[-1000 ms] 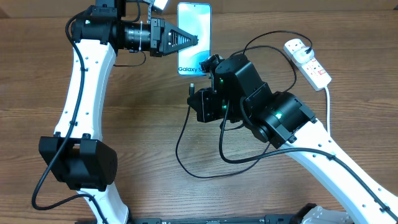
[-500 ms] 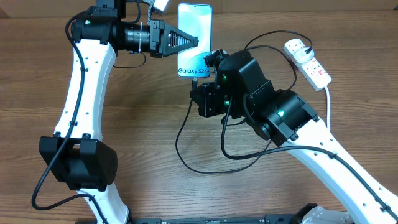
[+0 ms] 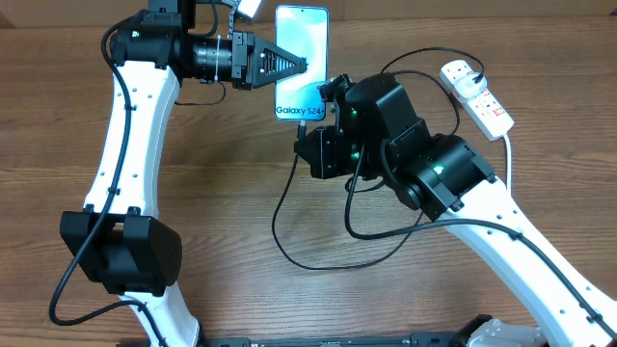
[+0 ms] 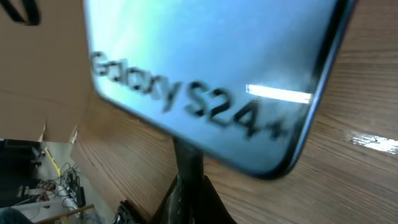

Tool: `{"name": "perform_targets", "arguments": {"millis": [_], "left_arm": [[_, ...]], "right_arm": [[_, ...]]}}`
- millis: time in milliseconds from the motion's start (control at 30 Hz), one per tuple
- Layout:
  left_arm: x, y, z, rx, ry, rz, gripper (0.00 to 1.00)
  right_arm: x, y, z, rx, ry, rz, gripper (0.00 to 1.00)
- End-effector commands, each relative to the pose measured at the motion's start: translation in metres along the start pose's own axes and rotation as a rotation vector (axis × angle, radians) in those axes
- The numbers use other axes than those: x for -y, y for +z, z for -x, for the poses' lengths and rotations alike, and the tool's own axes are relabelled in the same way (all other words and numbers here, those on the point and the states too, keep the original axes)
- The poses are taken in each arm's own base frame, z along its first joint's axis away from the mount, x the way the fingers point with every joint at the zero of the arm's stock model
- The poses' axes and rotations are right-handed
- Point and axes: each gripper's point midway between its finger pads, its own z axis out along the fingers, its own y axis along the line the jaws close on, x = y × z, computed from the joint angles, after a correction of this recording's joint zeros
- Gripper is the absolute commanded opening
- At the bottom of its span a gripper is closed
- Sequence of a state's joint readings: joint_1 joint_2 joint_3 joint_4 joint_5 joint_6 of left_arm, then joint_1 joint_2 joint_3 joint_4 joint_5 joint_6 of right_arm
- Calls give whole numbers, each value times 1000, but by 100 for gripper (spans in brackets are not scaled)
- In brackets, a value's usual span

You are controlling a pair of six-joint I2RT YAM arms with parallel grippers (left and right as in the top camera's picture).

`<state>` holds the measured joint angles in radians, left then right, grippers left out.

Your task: Plug charger to phone and switch on socket

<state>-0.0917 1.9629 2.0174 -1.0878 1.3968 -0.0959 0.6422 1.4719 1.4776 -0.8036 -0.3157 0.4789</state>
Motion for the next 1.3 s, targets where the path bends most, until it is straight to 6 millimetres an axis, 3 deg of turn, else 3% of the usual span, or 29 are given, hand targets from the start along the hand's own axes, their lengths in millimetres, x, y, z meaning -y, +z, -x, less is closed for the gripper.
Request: {"name": "perform_targets", "arguments": {"millis": [0, 233, 433, 733, 900, 1267], "left_arm": [[17, 0, -1, -6, 48, -72, 4], [14, 0, -1, -4, 66, -54, 4], [-3, 0, 1, 3, 68, 44, 4], [0, 0, 1, 1, 80, 27, 4], [13, 0, -1, -3, 106, -48, 4], [11, 0, -1, -3, 132, -39, 4]], "right_arm": [[0, 4, 4, -4, 15, 10, 4], [-3, 4, 4, -4, 13, 26, 4], [-6, 4, 2, -16, 13, 44, 4], [-6, 3, 3, -13, -4, 45, 4], [-3, 3, 4, -5, -3, 31, 4], [-2, 3, 5, -1, -3, 25, 4]]}}
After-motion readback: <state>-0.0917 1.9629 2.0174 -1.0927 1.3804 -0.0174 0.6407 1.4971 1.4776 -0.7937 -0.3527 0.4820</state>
